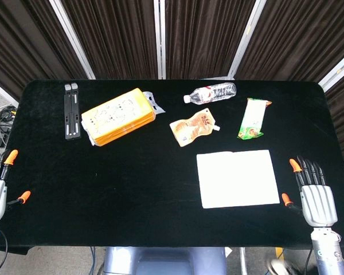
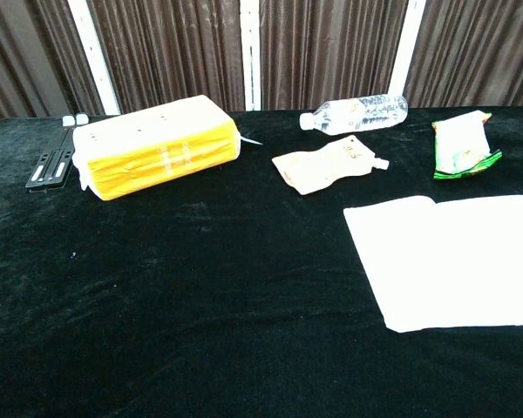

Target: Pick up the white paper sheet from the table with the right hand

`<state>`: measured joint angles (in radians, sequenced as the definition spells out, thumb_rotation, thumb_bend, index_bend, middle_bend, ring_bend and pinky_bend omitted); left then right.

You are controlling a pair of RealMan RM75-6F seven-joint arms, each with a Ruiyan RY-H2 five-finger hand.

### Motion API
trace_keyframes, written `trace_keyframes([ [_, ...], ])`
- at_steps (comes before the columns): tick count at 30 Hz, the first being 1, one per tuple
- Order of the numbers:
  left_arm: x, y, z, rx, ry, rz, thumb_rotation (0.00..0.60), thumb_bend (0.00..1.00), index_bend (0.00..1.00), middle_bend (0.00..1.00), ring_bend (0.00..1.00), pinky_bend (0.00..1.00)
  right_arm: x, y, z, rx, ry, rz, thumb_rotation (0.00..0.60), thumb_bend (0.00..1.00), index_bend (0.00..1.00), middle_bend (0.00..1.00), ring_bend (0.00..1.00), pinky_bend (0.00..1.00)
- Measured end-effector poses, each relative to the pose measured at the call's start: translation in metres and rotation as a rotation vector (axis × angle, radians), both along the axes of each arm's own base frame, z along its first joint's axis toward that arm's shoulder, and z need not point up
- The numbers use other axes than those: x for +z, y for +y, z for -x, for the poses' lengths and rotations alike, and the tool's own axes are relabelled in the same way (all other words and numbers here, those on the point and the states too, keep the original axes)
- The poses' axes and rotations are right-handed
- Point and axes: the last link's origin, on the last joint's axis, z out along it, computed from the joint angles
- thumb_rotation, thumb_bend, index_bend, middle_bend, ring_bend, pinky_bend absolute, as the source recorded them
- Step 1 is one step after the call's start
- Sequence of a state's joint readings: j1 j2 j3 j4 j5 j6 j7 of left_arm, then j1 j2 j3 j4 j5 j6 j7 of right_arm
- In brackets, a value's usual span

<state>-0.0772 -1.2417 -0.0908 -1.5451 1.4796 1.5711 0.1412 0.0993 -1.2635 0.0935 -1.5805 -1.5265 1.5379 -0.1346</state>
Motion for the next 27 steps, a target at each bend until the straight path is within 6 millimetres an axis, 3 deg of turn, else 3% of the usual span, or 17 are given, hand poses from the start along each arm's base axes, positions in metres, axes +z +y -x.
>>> trace_keyframes([
  [19, 0.002, 0.001, -0.001, 0.004, -0.01, -0.006, 0.6, 0.1, 0.0, 0.0, 0.0, 0.0, -0.01, -0.001, -0.005, 0.016, 0.008, -0.04, 0.6, 0.16, 0.0, 0.0, 0.0, 0.0],
  [27, 0.006, 0.0, -0.001, 0.008, -0.02, -0.018, 0.6, 0.1, 0.0, 0.0, 0.0, 0.0, -0.033, -0.023, -0.029, 0.04, -0.035, -0.087, 0.6, 0.16, 0.0, 0.0, 0.0, 0.0],
])
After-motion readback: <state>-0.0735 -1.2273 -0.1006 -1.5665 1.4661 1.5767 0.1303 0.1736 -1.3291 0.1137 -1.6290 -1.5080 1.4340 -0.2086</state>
